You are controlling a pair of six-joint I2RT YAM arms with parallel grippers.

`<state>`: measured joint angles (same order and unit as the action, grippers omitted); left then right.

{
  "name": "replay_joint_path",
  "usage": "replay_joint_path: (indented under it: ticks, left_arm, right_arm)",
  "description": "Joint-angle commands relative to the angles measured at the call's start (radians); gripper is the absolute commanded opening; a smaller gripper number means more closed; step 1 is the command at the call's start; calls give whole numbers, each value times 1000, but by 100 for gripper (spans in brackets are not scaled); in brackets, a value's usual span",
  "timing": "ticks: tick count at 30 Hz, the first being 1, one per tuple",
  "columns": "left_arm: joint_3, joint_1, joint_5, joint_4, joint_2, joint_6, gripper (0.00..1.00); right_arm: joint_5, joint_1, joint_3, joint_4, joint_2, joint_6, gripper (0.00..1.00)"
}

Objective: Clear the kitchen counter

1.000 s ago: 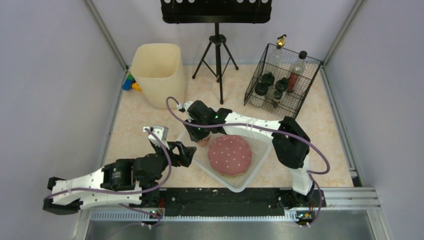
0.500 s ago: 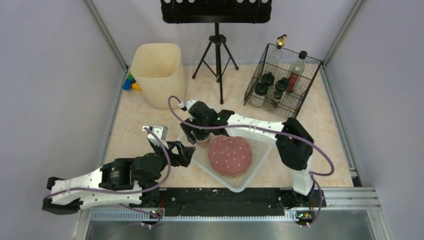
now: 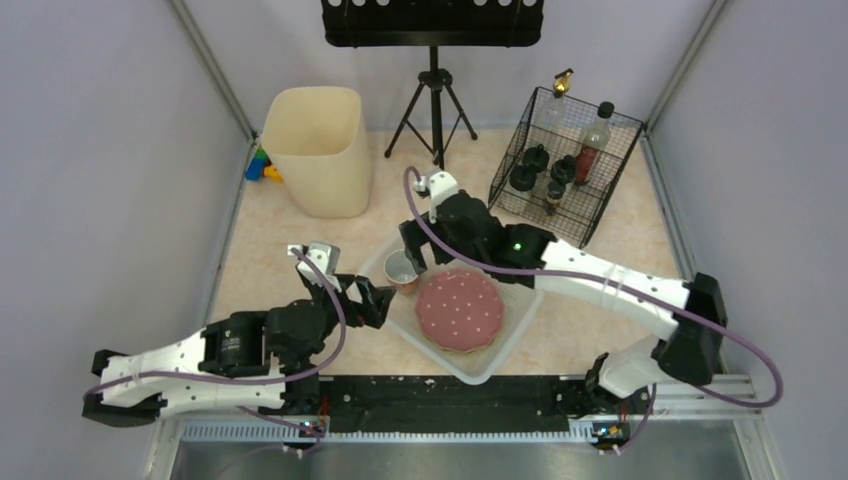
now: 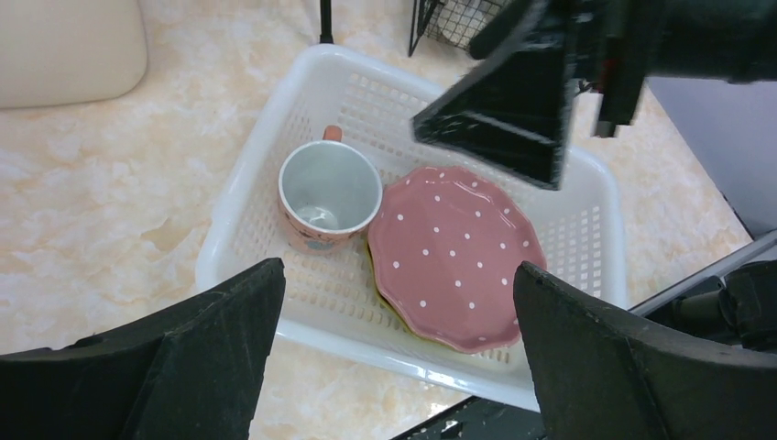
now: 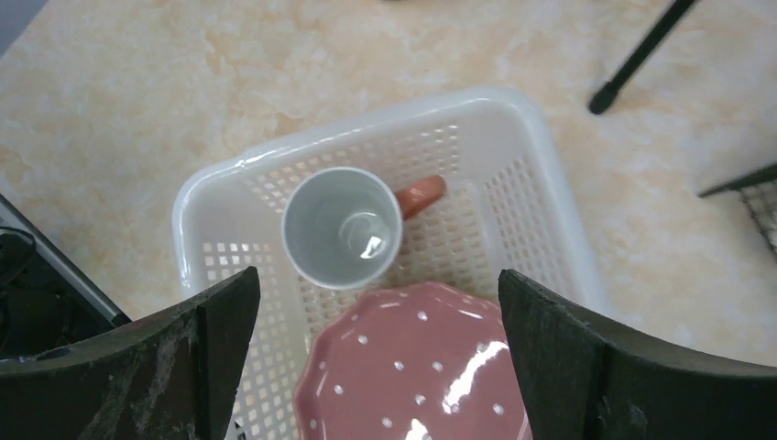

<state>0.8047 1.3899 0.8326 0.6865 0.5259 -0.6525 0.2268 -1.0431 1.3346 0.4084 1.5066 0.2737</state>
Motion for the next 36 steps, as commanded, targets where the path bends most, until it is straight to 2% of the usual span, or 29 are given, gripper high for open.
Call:
replay_joint_path:
  ticks: [1,4,9,15,20,32,36]
  left_arm:
    - [11,-2,66,-132,-14,77,99]
    - [-5,-2,91,-216,-35,160,99]
    - [53,-2,100,-221,-20,237,99]
    - [115,-2,82,-188,9,209,99]
    - [174,-2,86,-151,50,205,99]
    - [110,-2,77,-179,-93,215,99]
    - [119,-2,76,-178,-111,234,99]
  right_arm:
    - [183,-12,-75,7,-177,13,99]
    - [240,-11,-159,3,-323,38,99]
    - [334,-11,-279,-29,-547,12,99]
    - [477,-9,-235,147,-705,39,99]
    - [688,-10,-186,252,-745,96,99]
    - [792,-10,-207,211,-705,82,99]
    - [790,-10,-204,174,-697,27,99]
